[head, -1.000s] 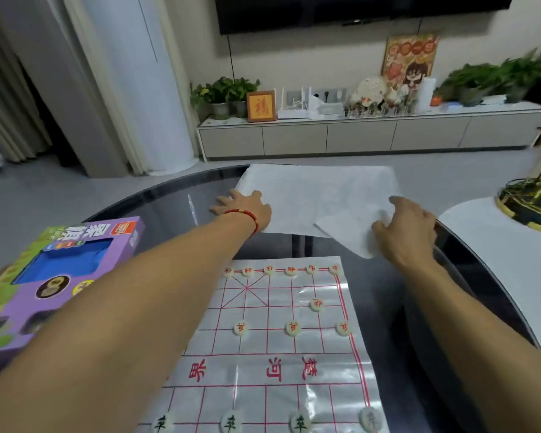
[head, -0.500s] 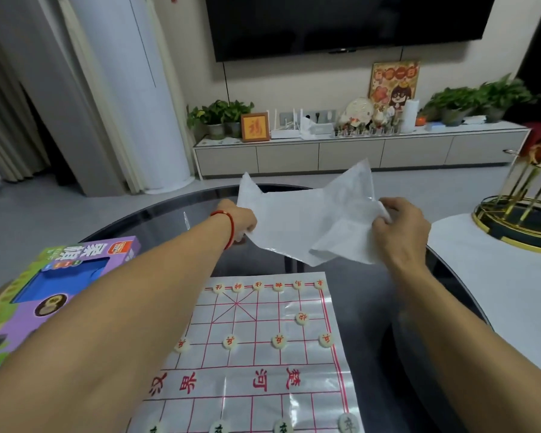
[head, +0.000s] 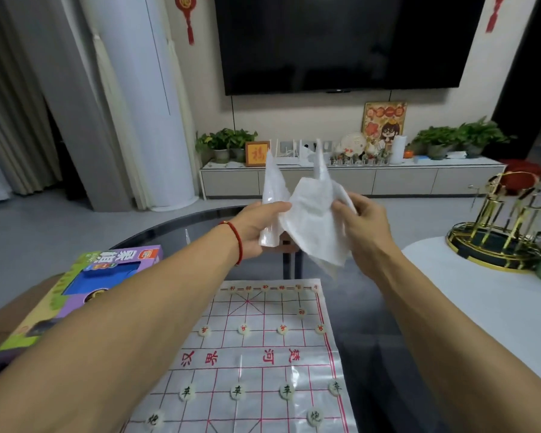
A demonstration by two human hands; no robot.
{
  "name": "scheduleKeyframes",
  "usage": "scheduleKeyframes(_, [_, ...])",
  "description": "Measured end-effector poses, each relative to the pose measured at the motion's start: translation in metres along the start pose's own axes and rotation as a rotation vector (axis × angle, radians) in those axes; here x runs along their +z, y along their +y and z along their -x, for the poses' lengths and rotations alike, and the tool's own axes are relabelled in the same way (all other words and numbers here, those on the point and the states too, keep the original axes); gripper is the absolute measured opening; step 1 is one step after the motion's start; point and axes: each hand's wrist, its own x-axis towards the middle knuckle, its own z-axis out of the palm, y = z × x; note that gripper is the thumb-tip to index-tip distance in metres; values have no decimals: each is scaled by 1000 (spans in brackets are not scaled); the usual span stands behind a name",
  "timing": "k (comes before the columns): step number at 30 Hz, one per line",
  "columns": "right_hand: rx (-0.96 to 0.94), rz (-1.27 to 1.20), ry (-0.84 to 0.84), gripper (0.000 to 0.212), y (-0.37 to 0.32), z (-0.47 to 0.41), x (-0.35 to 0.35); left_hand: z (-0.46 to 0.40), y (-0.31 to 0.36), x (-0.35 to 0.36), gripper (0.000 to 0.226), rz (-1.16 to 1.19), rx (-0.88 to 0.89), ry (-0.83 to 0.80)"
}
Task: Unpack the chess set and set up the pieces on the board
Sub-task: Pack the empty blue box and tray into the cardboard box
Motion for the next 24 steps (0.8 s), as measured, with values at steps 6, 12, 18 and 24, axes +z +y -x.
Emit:
scheduleKeyframes(6, [-79,272,-349,22,-28,34,35,43,2,-1,52,170,-13,-76])
scheduleKeyframes(12, [-261,543,-534,20,-51,59,61,76,8,-29,16,144,-67,142])
scheduleKeyframes(18, [-193,305,-376,23,-73,76,67,122,15,-87,24,204,-30,408])
scheduleKeyframes(24, [-9,143,-274,18,-83,87,95,204,11,-145,22,232,52,402])
